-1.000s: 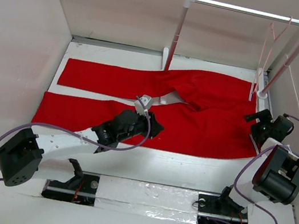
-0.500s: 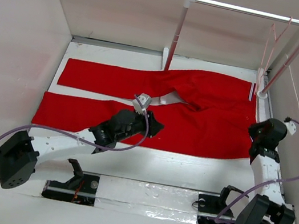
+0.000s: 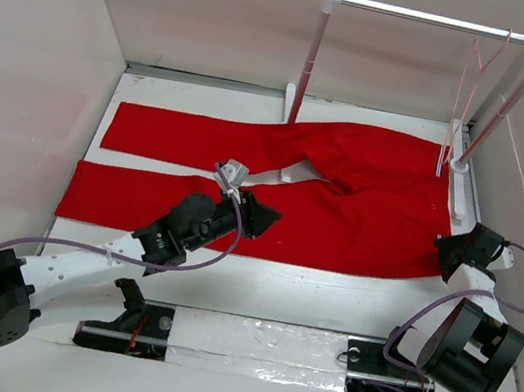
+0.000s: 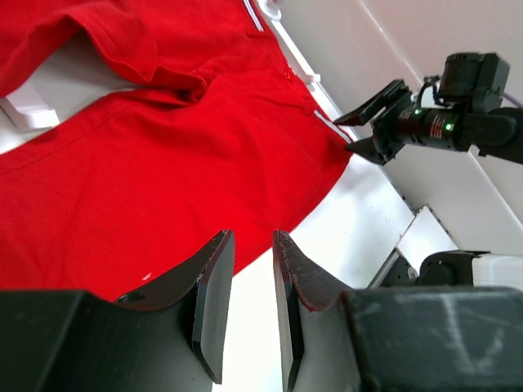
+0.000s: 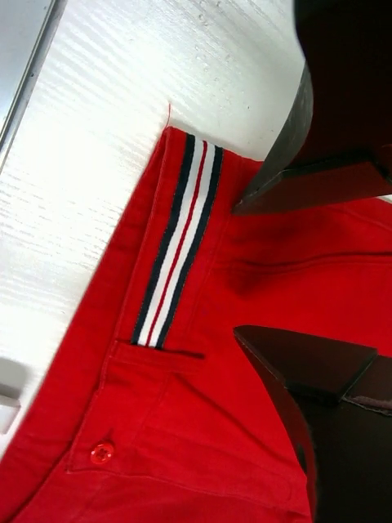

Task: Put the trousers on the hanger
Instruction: Fold the trousers at the center of the board.

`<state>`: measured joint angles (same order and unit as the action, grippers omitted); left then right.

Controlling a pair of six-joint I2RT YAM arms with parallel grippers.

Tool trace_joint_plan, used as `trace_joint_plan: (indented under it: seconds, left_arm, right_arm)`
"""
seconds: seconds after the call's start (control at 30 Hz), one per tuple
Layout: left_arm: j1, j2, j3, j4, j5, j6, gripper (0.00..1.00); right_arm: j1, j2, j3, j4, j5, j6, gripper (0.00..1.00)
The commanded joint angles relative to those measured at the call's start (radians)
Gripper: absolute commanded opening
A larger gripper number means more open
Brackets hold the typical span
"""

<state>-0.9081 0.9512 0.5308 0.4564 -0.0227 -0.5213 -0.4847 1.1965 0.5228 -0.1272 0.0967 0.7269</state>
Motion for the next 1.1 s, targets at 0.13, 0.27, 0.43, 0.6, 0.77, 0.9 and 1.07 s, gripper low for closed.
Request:
trace_joint_plan:
  seconds: [0.13,0.27,0.43,0.6,0.77,0.9,1.07]
  left_arm:
    - [0.005,-0.069,-0.005,0.001,-0.039,0.014,0.23]
    - [0.005,-0.098,-0.005,-0.021,-0.077,0.018,0.23]
    - [0.005,-0.143,-0.009,-0.041,-0.112,0.027,0.24]
    - [0.005,-0.167,-0.015,-0.051,-0.151,0.032,0.24]
    - [0.005,-0.163,-0.018,-0.051,-0.161,0.033,0.25]
    - [0.005,-0.161,-0.014,-0.064,-0.183,0.037,0.25]
    - [0.005,-0.152,-0.017,-0.059,-0.192,0.035,0.25]
  right_arm:
    - [-0.008,-0.005,0.052,-0.118,0.053,0.068,0.62]
    - [-0.008,-0.049,0.034,-0.187,0.090,0.071,0.61]
    - [-0.008,-0.041,0.054,-0.268,0.135,0.060,0.61]
    - [-0.008,-0.048,0.051,-0.279,0.155,0.022,0.60]
    - [0.015,0.056,0.103,-0.194,0.090,0.058,0.57]
    - [0.038,0.088,0.118,-0.146,0.089,0.089,0.35]
    - [0.047,-0.003,0.063,-0.089,0.110,0.095,0.05]
